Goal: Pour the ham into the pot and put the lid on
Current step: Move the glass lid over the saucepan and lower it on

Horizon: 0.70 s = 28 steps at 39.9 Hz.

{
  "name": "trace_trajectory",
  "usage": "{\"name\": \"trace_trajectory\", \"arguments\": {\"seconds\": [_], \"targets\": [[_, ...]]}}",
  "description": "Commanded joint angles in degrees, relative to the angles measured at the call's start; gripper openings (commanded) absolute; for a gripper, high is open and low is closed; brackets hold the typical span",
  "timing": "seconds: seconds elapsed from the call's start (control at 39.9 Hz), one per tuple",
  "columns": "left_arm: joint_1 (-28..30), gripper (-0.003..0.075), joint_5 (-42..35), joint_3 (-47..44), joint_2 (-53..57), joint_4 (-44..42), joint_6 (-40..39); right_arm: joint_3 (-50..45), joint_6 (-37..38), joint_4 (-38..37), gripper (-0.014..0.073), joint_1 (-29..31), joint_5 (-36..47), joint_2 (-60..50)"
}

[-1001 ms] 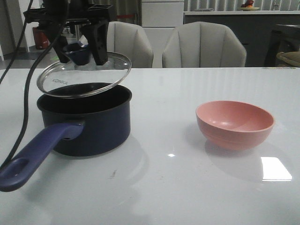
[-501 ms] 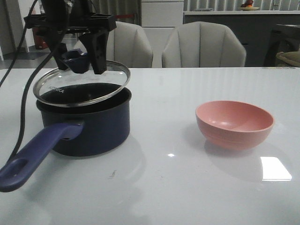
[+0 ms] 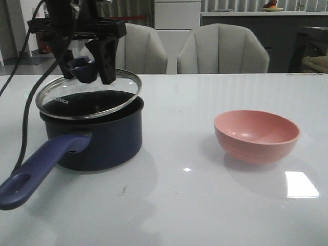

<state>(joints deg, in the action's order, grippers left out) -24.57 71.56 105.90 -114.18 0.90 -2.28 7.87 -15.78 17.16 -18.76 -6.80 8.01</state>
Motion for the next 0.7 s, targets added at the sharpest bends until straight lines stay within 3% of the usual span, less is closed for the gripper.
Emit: {"name": "trace_trajectory", "arguments": {"seconds": [0.0,0.4,0.68], "targets": [[-0.4,0.0239,1.13,1.79,2.28,-0.49,0.12,1.65,-0.45,0.31,0.0157,-0.1,4.44,0.49],[-0.4,0.0246,-0.58,2.37,1.02,-1.6,0.12,1.65,-0.45,0.31,0.0157,-0.1,4.44,0.49],[-0.4,0.0377,-0.88,2.37,1.02,-1.6,0.12,1.65,-0.45,0.31,0.0157,-0.1,4.44,0.49]]}}
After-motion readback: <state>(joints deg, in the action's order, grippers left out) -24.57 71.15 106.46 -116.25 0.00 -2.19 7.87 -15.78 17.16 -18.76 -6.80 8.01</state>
